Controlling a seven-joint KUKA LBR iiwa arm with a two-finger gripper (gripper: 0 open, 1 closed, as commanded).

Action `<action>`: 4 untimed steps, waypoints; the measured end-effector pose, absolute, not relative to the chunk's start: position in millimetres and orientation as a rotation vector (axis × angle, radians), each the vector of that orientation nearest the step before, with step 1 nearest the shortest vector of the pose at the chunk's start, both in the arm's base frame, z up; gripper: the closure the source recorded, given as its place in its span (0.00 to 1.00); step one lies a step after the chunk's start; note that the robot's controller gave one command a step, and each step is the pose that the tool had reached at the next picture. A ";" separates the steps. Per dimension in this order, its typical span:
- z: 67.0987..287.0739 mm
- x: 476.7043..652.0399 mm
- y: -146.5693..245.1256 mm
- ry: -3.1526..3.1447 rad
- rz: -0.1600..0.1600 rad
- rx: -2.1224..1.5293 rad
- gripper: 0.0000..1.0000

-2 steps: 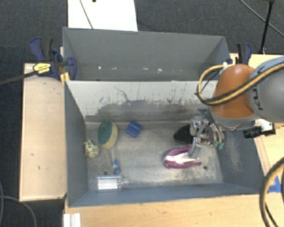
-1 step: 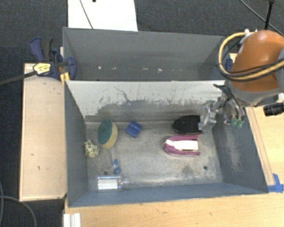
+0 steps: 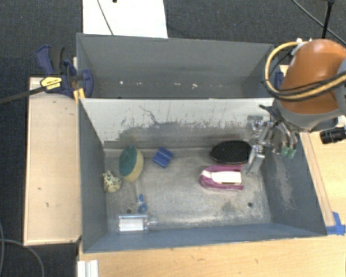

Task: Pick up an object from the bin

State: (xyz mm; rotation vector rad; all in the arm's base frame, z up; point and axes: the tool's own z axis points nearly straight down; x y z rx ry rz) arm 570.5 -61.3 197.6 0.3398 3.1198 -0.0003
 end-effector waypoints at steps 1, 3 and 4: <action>79.8 580.2 -18.0 3.131 0.001 -0.218 0.00; 69.6 485.8 -52.2 3.119 0.000 0.418 0.00; 69.9 489.0 -51.9 3.114 0.000 0.413 1.00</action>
Offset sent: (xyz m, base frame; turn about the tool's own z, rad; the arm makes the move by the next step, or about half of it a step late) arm 0.0084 0.0426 -0.1184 -0.3543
